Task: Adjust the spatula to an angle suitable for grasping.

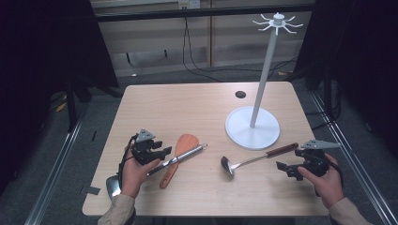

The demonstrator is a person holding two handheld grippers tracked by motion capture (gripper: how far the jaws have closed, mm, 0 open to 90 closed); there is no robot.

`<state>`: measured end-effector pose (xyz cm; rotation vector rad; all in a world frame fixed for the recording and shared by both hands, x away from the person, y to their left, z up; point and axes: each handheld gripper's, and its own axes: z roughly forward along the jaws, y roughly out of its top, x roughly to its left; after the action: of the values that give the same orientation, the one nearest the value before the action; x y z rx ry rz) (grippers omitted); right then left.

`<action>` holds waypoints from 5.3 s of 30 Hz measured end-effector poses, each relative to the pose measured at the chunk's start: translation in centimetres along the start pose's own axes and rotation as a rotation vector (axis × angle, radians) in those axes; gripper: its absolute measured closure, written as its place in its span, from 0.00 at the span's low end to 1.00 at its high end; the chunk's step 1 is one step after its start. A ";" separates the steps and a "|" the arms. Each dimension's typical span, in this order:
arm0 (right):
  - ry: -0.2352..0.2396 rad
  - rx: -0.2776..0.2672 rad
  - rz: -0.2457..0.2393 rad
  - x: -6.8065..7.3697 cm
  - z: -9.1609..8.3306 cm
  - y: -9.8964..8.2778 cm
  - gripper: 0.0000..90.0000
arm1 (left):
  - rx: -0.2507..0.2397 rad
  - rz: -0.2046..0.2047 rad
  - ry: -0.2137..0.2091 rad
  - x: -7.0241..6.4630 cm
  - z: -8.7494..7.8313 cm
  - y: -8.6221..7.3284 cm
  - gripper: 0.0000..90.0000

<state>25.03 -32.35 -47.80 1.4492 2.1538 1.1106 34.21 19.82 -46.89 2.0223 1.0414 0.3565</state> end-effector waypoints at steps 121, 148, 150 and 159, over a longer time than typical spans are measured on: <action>0.030 0.045 -0.033 0.3 0.8 0.1 0.03 | 0.326 0.367 -0.255 -6.8 3.2 -0.3 0.73; 0.030 0.040 -0.034 0.2 0.8 0.1 0.03 | 0.226 0.382 -0.193 -5.9 0.8 2.1 0.84; 0.034 0.039 -0.032 0.2 0.8 0.2 0.03 | 0.190 0.354 -0.177 -5.9 0.4 2.3 0.84; 0.027 0.016 -0.027 0.2 0.7 0.3 0.03 | 0.078 0.301 -0.124 -5.1 -1.3 3.5 0.84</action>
<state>25.57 -31.87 -47.99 1.4154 2.1994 1.1116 32.22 15.36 -42.80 2.2456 0.6838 0.3455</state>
